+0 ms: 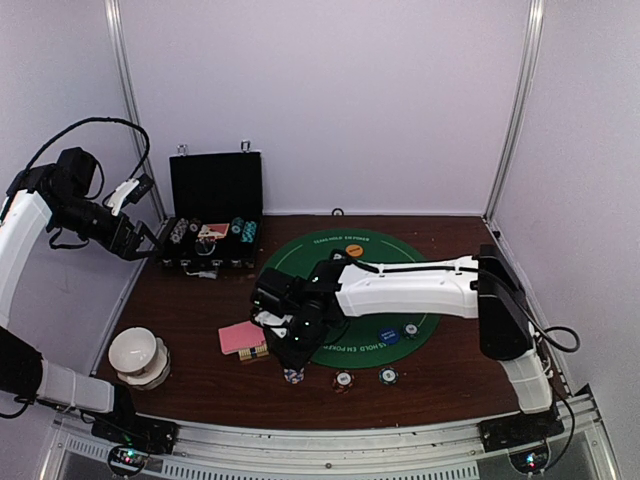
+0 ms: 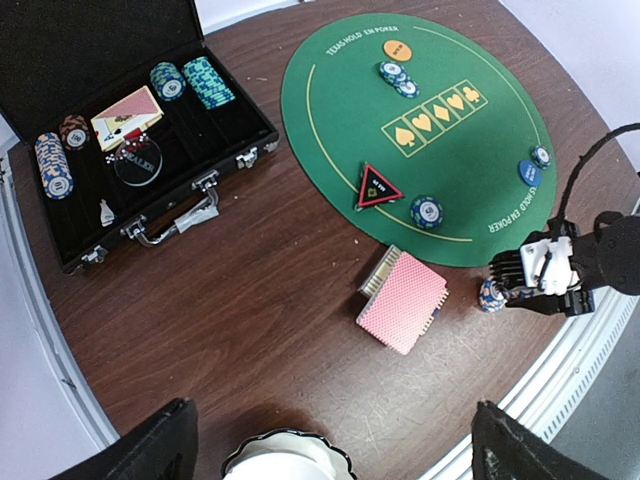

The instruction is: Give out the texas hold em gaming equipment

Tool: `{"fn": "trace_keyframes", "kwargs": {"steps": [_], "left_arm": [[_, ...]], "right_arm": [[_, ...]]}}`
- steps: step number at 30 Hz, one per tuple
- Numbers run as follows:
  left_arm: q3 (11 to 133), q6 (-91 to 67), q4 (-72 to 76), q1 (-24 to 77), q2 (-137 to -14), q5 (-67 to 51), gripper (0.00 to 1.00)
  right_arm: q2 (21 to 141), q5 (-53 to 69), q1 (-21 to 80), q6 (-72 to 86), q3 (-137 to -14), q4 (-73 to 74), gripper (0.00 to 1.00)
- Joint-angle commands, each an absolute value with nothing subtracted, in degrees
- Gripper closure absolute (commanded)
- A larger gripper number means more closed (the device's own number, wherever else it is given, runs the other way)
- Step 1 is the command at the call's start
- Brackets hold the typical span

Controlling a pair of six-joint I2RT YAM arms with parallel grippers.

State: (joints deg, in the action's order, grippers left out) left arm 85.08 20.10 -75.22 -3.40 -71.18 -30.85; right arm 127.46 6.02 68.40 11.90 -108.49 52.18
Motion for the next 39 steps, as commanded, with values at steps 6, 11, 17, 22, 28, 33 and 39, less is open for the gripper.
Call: {"fn": "trace_keyframes", "kwargs": {"steps": [6,11,17,22,28,33,39], "left_arm": [[85.6,20.9,-75.6,-3.7,-70.3,-31.7,0.02],[85.5,21.0,-75.7,-3.7,-70.2,-31.6,0.03],[85.5,21.1,-75.7,-3.7,-70.2,-31.5,0.02],[85.3,21.2,-75.6,-3.7,-70.1,-31.3,0.03],[85.4,21.2,-75.6,-3.7,-70.3,-31.6,0.02],[85.4,21.2,-75.7,-3.7,-70.2,-31.5,0.02],[85.3,21.2,-75.7,-3.7,-70.1,-31.7,0.02]], "right_arm": [[124.9,7.3,68.7,12.2,-108.7,52.3,0.55],[126.6,7.2,68.8,12.4,-107.9,51.3,0.56],[128.9,7.8,68.7,12.4,-108.1,51.0,0.56],[129.9,8.5,68.7,12.5,-107.9,50.7,0.55],[130.0,8.4,68.8,12.5,-108.0,50.9,0.51],[129.2,8.1,68.7,12.3,-108.0,51.4,0.49],[127.4,7.7,68.8,12.2,-108.1,51.8,0.48]]}}
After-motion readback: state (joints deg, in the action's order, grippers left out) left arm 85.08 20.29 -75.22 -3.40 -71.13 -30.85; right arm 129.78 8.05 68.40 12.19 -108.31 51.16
